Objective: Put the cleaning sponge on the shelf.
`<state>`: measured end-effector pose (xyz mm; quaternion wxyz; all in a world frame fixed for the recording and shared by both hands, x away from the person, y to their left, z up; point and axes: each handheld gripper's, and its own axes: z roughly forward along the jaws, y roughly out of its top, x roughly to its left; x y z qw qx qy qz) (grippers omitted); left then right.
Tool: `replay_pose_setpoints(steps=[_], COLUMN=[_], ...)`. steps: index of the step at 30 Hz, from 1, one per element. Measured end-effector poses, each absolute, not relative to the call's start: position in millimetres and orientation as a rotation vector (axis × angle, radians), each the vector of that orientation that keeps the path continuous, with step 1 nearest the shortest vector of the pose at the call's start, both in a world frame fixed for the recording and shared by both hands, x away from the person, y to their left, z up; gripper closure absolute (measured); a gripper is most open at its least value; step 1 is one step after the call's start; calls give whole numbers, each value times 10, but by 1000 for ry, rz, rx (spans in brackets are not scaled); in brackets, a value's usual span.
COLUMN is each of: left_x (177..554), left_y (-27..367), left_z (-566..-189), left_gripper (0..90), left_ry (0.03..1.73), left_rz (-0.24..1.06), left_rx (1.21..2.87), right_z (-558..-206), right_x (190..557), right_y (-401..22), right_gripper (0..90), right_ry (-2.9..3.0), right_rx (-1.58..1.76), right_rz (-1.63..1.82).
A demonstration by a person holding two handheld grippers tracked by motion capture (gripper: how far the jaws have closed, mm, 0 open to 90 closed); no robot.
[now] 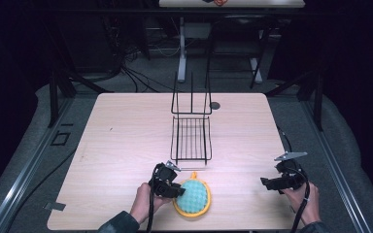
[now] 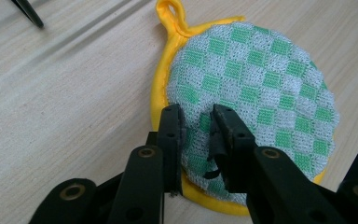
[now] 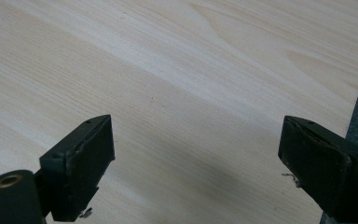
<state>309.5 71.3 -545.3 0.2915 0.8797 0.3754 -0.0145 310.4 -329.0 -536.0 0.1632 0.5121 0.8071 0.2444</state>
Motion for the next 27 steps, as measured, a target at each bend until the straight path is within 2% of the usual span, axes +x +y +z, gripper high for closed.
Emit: replay_pose_setpoints(steps=[10, 27], left_x=[3039, 3055], left_y=[675, 803], left_z=[-5441, -5262], left_gripper=[859, 874], left_ry=[978, 950], left_rz=[42, 68], left_rx=[2345, 2295], right_z=[-5353, -5346], right_x=[3102, 3099], right_y=[-3290, -3301], right_gripper=[103, 104], right_ry=[2303, 2305], right_rx=[1454, 1450], right_rz=[699, 706])
